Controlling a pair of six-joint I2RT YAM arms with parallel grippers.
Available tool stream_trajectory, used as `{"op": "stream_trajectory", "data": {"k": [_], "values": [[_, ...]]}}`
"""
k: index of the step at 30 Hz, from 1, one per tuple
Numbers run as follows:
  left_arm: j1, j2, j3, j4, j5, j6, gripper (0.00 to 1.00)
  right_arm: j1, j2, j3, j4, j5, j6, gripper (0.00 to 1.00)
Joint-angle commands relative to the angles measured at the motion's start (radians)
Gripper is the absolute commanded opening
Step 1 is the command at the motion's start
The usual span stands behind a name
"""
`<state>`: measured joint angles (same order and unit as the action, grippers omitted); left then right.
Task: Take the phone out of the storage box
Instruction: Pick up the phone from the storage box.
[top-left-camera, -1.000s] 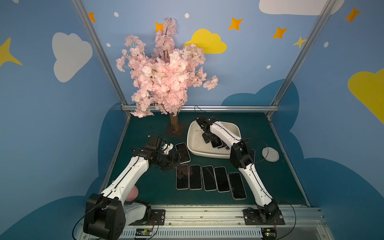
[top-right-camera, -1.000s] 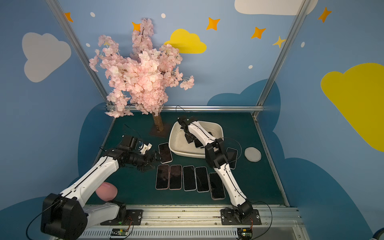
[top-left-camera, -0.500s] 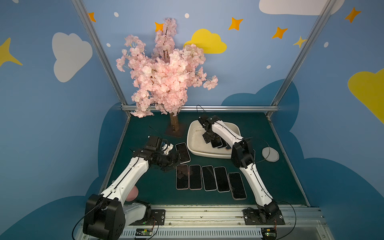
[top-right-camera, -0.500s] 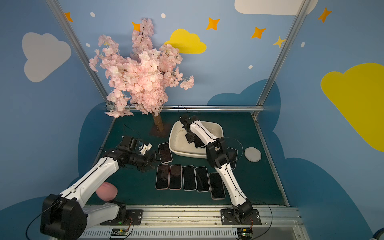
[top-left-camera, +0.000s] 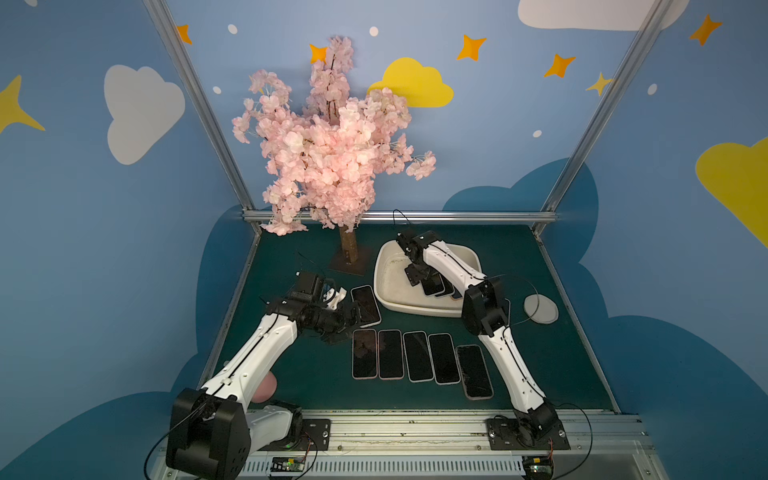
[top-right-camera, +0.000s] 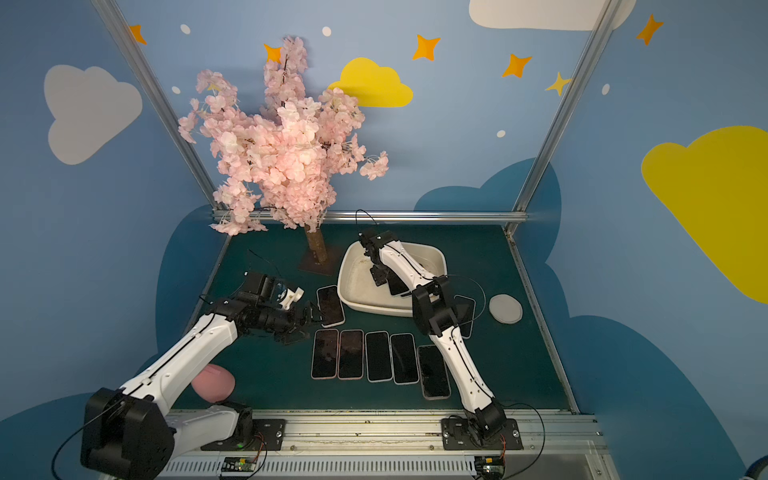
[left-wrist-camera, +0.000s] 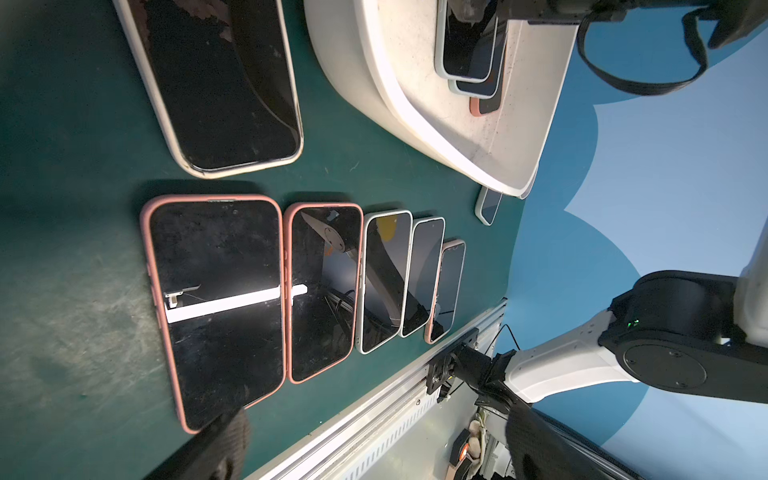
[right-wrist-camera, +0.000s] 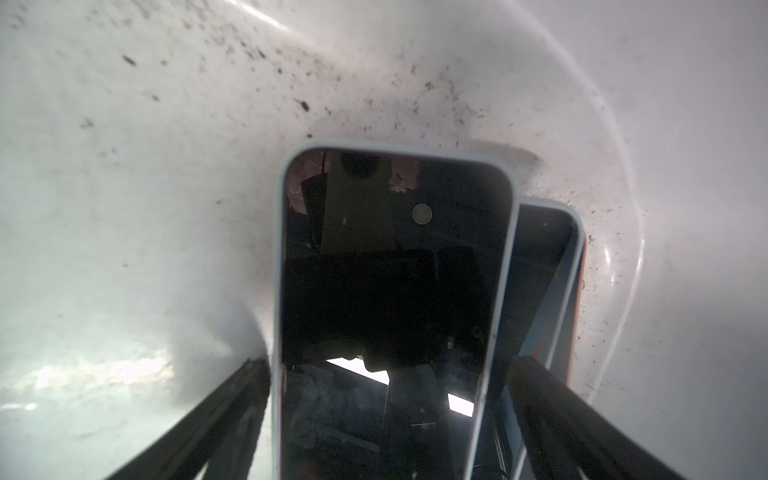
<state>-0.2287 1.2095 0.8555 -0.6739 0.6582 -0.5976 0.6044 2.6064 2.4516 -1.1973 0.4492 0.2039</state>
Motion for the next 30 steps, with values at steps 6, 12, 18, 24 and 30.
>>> {"op": "stream_trajectory", "data": {"k": [6, 12, 18, 24, 30], "values": [[0.005, 0.009, 0.007, -0.012, 0.005, 0.013, 1.0, -0.006, 0.049, -0.01, -0.027, -0.047, 0.023, 0.69], [0.004, 0.013, 0.005, 0.001, 0.011, 0.007, 1.0, -0.005, 0.002, -0.012, -0.022, -0.035, 0.011, 0.69], [0.005, 0.016, 0.004, 0.01, 0.019, 0.005, 1.0, -0.009, -0.054, 0.007, -0.01, -0.018, 0.015, 0.93], [0.006, 0.016, 0.001, 0.013, 0.023, 0.005, 1.0, -0.012, -0.076, 0.023, 0.001, 0.029, -0.001, 0.97], [0.005, 0.015, 0.001, 0.005, 0.02, 0.007, 1.0, -0.031, -0.053, 0.027, -0.001, 0.028, 0.004, 0.98]]}}
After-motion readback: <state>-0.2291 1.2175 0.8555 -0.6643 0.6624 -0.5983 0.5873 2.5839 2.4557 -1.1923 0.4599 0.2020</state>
